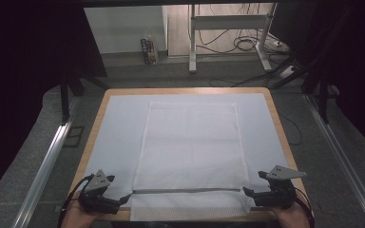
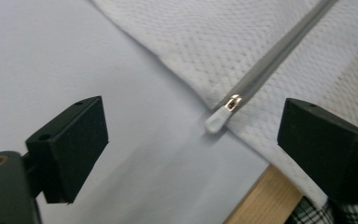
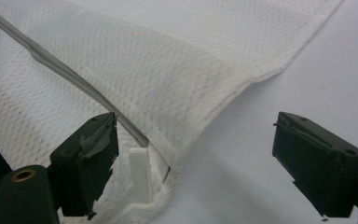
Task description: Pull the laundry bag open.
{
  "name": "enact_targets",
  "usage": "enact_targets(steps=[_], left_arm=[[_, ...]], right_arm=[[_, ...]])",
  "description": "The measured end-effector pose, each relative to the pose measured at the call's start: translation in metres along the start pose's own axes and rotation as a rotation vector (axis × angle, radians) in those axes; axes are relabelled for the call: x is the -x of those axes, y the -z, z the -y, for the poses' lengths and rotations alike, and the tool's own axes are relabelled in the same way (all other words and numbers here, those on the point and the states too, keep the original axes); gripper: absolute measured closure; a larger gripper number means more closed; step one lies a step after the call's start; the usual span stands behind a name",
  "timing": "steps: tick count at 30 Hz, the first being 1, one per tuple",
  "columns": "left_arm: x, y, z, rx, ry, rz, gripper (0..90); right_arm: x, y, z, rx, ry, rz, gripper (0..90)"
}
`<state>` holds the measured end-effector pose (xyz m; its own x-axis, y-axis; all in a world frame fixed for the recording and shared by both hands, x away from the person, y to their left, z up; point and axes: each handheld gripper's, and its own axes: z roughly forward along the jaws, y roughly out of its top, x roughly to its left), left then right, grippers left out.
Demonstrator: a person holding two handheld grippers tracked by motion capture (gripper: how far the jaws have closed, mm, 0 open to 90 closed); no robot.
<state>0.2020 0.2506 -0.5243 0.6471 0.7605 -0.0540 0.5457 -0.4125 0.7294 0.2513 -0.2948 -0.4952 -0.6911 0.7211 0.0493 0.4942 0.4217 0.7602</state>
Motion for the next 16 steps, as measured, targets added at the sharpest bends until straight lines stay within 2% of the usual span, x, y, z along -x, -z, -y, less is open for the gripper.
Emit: enact_targets(steps=[2,5,7,9,12,16], left_arm=[[-0.002,0.001,0.004,0.004,0.029,-0.006,5.3],[-0.005,0.002,0.011,-0.013,0.041,-0.041,2.6],[-0.008,0.002,0.013,-0.013,0.07,-0.058,2.1],[-0.011,0.005,0.015,0.016,0.096,-0.041,2.1],[-0.014,0.005,0.016,0.02,0.134,-0.031,2.2],[-0.015,0.004,0.015,0.012,0.136,-0.027,3.5]], right_arm=[[0.002,0.0,0.001,0.0,-0.002,0.001,12.6],[0.004,-0.002,0.003,-0.015,-0.009,0.0,10.6],[0.005,-0.003,0.004,-0.029,-0.01,-0.003,9.8],[0.005,-0.005,0.005,-0.04,-0.01,-0.007,9.3],[0.005,-0.008,0.006,-0.054,-0.003,-0.012,8.5],[0.006,-0.009,0.006,-0.062,-0.005,-0.016,8.1]])
